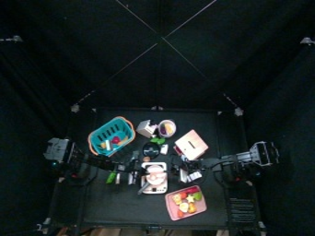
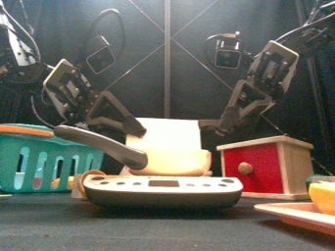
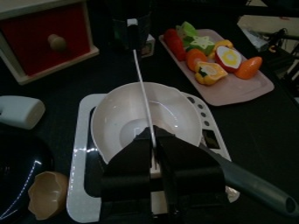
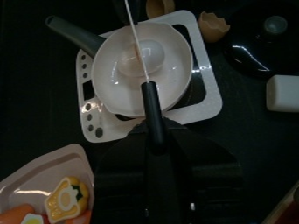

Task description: Cut egg

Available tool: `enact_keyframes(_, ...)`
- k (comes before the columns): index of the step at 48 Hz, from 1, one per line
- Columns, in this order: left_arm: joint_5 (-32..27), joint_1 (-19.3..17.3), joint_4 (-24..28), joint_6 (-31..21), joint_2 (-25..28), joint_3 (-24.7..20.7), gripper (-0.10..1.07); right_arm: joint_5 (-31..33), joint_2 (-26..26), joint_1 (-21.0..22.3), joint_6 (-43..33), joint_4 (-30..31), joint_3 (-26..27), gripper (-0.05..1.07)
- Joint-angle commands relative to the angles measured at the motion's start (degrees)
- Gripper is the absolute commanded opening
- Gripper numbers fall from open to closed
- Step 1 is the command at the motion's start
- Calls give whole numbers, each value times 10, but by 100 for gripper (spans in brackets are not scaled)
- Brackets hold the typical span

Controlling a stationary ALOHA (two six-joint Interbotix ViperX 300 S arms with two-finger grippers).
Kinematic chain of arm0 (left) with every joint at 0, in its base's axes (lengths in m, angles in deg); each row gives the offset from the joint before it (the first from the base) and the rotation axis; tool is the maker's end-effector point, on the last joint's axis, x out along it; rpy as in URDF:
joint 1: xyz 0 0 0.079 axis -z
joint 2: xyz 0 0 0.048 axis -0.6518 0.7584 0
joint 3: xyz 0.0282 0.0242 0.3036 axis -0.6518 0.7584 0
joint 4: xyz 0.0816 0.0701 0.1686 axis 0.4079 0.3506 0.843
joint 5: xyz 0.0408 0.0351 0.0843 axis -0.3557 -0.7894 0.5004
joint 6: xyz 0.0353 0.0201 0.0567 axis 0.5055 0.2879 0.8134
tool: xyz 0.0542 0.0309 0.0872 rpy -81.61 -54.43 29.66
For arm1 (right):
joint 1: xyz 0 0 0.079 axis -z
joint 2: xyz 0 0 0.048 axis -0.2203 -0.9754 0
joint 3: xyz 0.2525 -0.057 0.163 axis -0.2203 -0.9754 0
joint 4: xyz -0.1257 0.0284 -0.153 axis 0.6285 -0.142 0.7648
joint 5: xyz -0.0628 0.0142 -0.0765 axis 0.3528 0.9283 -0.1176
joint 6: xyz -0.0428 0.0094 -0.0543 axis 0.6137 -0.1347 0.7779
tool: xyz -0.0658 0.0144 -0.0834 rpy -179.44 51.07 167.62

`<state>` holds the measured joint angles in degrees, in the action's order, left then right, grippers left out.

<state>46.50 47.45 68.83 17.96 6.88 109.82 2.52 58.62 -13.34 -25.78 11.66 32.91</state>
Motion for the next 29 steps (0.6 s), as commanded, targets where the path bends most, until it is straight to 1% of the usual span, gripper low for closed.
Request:
enact_keyframes(1,2,10,4,2,-1,-4,39,4,17,9,-4,0,1,48)
enact_keyframes(20,1,10,4,2,8,-4,39,4,13,8,-4,-2,0,48)
enact_keyframes(29,-12,10,4,-1,12,-5,39,4,6,6,-7,-3,0,48)
